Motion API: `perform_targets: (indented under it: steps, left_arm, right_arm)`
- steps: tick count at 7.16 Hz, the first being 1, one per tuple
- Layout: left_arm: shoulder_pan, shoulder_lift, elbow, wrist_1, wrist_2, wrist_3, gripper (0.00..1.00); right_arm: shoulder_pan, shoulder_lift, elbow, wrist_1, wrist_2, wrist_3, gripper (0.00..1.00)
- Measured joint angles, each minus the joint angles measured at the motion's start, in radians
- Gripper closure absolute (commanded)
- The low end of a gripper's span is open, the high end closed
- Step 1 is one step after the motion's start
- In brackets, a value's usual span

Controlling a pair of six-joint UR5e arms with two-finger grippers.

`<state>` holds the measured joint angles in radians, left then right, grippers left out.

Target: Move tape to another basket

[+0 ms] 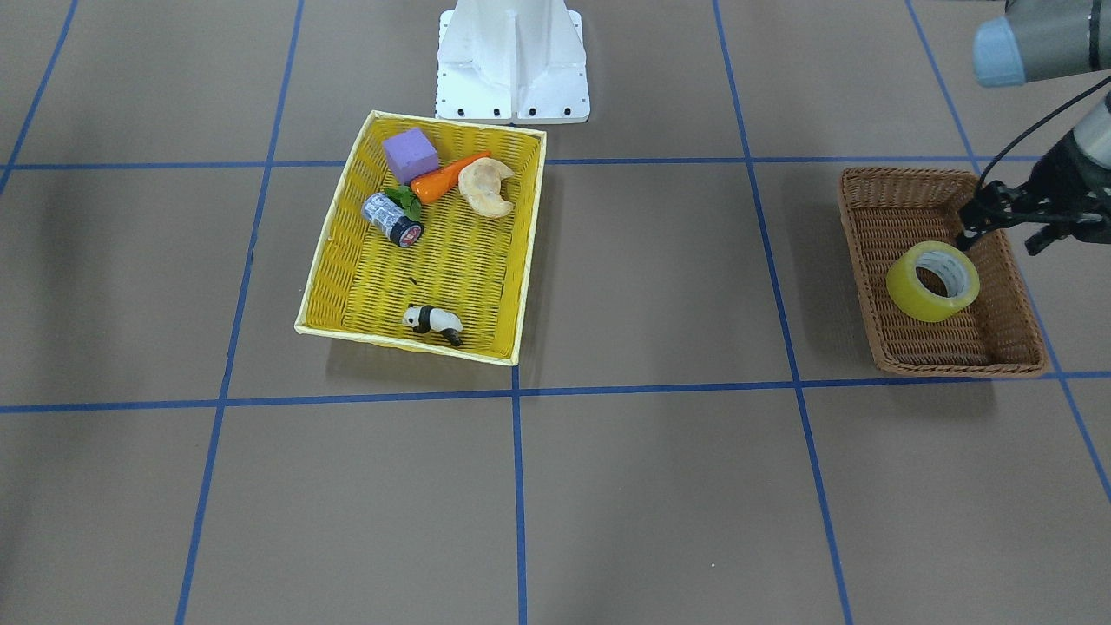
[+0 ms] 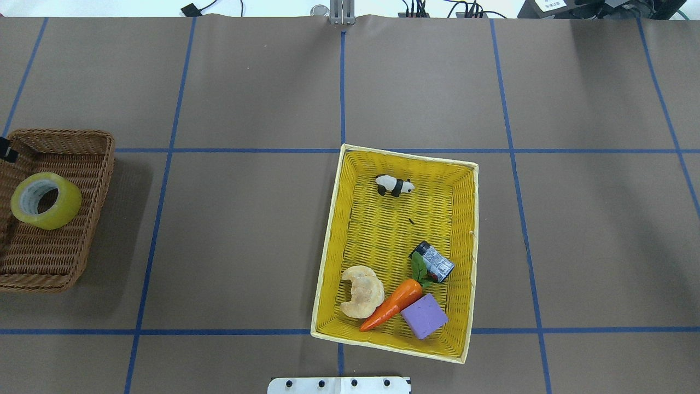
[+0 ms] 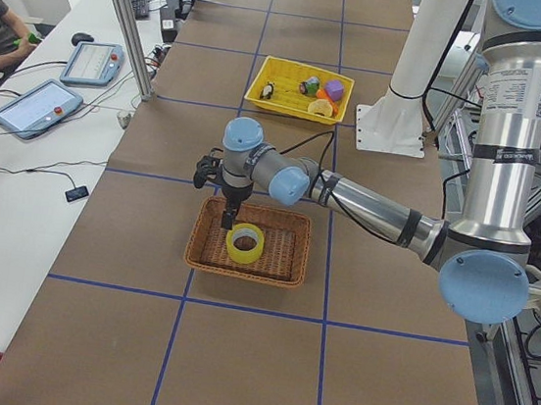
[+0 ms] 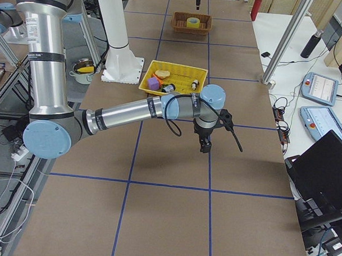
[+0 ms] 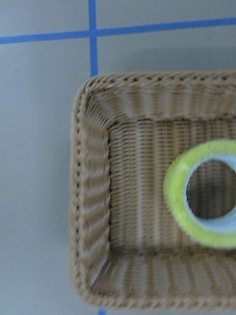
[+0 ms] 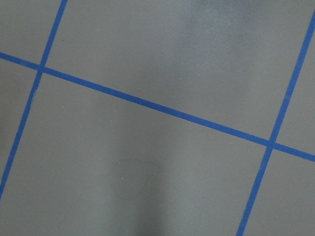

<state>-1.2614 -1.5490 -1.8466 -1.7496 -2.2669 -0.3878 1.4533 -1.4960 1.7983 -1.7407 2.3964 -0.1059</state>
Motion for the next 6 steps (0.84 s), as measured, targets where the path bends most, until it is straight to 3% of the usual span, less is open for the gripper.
perform_targets:
  steps: [2, 6]
  left_arm:
    - [-0.142, -0.006, 0.089, 0.027, -0.066, 0.185, 0.02]
    - [-0.235, -0.021, 0.197, 0.025, -0.105, 0.273, 0.02]
  right_arm:
    - [0.037, 0.040, -0.037, -0.057, 0.003, -0.006, 0.00]
    - [0.083, 0.035, -0.073, -0.051, -0.011, -0.032, 0.00]
